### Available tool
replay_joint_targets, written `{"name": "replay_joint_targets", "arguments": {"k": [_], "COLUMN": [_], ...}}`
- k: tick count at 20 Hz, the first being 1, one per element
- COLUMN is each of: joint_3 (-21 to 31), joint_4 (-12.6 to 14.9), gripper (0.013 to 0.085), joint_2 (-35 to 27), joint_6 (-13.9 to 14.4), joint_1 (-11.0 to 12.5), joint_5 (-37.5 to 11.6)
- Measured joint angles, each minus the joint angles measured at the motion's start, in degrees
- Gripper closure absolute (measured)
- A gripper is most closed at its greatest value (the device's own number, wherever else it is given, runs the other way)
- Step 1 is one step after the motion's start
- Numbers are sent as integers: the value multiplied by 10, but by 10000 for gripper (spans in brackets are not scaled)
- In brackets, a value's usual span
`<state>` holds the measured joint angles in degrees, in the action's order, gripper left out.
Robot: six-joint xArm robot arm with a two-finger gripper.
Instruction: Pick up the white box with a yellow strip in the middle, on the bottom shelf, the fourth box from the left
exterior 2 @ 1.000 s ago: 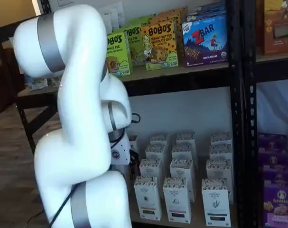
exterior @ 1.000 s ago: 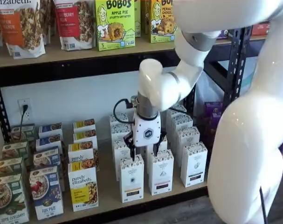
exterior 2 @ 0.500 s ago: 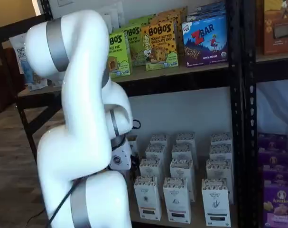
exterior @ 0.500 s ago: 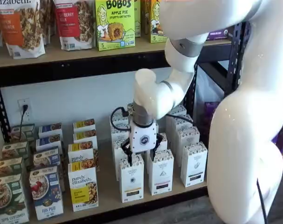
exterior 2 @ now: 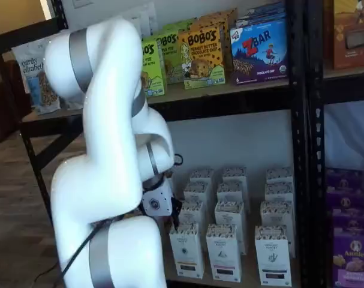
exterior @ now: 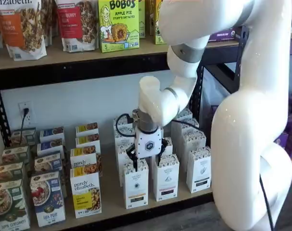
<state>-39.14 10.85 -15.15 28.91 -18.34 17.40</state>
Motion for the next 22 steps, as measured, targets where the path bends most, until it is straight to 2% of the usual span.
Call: {"name": "replay_joint_targets", "arguments": {"k": [5, 8, 11, 18, 22], "joint_3": [-23, -44, -61, -95, -110], "joint_4": [-9, 5, -35, -61, -69], "gripper": [130, 130, 130, 130, 130], "joint_2": [-35, -59, -83, -128, -146], "joint_6": [-16, -9, -52, -93, -102], "joint_1": [8, 14, 19, 35, 35], "joint_5": [-17, -21, -27, -40, -45]}}
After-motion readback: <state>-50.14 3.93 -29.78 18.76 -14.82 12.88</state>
